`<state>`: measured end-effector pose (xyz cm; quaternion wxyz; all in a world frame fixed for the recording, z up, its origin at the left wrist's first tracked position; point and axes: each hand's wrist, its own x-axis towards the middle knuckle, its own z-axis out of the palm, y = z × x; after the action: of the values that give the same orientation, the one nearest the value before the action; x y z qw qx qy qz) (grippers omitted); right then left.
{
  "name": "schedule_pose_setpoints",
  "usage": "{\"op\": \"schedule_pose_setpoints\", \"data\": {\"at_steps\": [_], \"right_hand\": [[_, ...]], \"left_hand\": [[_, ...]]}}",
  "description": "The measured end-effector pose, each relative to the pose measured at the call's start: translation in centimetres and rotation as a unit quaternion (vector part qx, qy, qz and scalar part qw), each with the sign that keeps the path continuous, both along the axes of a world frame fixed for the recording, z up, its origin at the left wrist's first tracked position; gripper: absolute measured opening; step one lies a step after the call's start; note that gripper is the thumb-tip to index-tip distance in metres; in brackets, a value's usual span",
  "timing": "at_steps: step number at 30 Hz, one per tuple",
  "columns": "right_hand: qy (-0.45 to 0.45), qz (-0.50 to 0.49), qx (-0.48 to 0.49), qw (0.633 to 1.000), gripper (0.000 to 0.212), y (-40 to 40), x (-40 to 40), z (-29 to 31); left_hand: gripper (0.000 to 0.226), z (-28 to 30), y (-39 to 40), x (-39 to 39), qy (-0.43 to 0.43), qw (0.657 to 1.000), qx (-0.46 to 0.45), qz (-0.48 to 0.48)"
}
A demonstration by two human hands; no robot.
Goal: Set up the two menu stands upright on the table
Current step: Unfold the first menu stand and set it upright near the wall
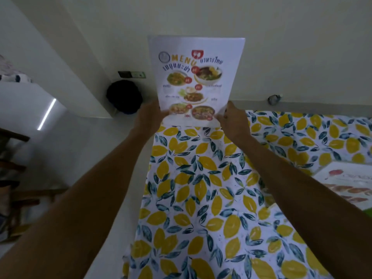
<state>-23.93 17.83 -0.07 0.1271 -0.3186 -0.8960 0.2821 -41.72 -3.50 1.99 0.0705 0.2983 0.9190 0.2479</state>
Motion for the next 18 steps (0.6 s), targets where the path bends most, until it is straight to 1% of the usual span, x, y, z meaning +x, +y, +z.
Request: {"op": "schedule_pose_setpoints", "data": {"at_steps": [3, 8, 11, 14, 18], "right_hand": [[-0.010, 0.004, 0.008, 1.000, 0.033, 1.1, -2.7, -1.0], [-0.024, 0.019, 0.008, 1.000, 0.025, 1.7, -4.4, -3.6], [-0.016, 0.035, -0.003, 0.999, 0.025, 1.5, -4.9, -4.9], [-0.022, 0.030, -0.010, 0.999, 0.025, 1.5, -5.6, -5.4], [-0.032, 0.028, -0.012, 0.999, 0.026, 1.6, -5.9, -5.2]], "left_hand": [[0.042, -1.1, 1.2, -2.4, -0.009, 1.000, -0.016, 0.016], [0.038, -3.9, 1.6, -4.4, -0.017, 1.000, -0.003, 0.004], [0.038, -5.2, 1.5, -5.5, -0.020, 1.000, -0.009, -0.006], [0.040, -5.8, 1.5, -6.1, -0.026, 0.999, -0.001, -0.025], [0.033, -5.8, 1.6, -6.4, -0.065, 0.997, 0.024, -0.034]]}}
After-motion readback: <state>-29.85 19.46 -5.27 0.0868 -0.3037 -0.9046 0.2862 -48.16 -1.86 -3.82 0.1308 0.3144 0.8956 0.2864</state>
